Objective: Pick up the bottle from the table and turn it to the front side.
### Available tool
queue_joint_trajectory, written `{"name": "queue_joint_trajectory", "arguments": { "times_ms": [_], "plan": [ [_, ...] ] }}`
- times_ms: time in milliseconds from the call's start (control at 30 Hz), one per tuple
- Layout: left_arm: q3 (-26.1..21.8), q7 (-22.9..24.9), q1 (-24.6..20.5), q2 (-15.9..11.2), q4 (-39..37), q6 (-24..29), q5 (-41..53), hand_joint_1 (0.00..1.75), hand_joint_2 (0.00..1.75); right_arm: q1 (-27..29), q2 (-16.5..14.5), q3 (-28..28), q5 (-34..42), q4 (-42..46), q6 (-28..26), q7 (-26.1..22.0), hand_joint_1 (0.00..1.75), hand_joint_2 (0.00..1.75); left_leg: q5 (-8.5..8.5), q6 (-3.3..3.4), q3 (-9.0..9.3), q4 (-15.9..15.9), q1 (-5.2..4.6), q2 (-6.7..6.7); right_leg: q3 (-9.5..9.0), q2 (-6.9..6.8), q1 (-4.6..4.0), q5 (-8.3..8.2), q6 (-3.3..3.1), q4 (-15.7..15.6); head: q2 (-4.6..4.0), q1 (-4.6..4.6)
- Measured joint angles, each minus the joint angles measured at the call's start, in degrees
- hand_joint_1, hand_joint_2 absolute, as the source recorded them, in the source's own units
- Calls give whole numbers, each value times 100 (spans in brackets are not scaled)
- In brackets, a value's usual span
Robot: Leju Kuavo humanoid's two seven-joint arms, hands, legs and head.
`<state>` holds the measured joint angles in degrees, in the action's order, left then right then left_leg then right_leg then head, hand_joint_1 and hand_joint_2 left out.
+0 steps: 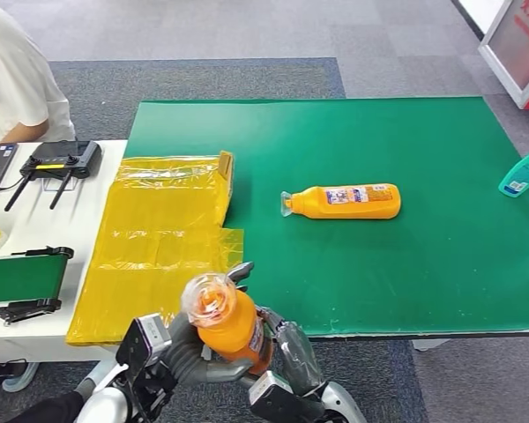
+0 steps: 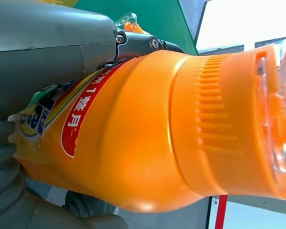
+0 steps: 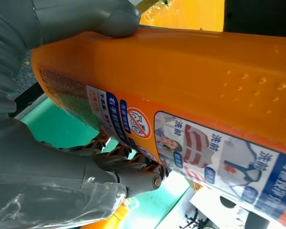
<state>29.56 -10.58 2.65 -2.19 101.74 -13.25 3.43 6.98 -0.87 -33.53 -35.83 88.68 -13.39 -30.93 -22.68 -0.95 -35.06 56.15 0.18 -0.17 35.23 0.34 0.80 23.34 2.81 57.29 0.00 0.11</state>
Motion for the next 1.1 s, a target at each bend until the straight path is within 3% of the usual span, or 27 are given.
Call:
{"name": "queue_joint_trajectory", "arguments": {
  "times_ms": [133, 867, 1000, 1100],
  "plan": [
    [23, -13, -24, -36, 0, -4, 5, 175, 175, 0, 0, -1, 14, -34, 13, 15, 175, 175, 0, 0, 0, 0, 0, 0, 0, 0, 0, 0, 0, 0, 0, 0],
    [44, 21, -41, -63, 1, 129, 107, 175, 175, 55, 52, 14, -34, 143, 53, 127, 175, 175, 0, 0, 0, 0, 0, 0, -3, 0, 0, 0, 0, 0, 0, 1],
    [-50, 90, 84, 124, 48, 636, 974, 175, 175, 132, 16, 102, 123, 216, 188, 198, 4, 175, -1, 1, -1, 0, 0, 0, -3, 0, 1, 0, 0, 0, 0, 0],
    [-377, 174, 253, 441, 193, 1045, 1730, 175, 175, 265, -90, 274, 402, 315, 371, 319, 0, 175, -2, 1, -1, 0, -1, -1, -3, 0, 1, 0, 1, 0, 0, 2]
  ]
}}
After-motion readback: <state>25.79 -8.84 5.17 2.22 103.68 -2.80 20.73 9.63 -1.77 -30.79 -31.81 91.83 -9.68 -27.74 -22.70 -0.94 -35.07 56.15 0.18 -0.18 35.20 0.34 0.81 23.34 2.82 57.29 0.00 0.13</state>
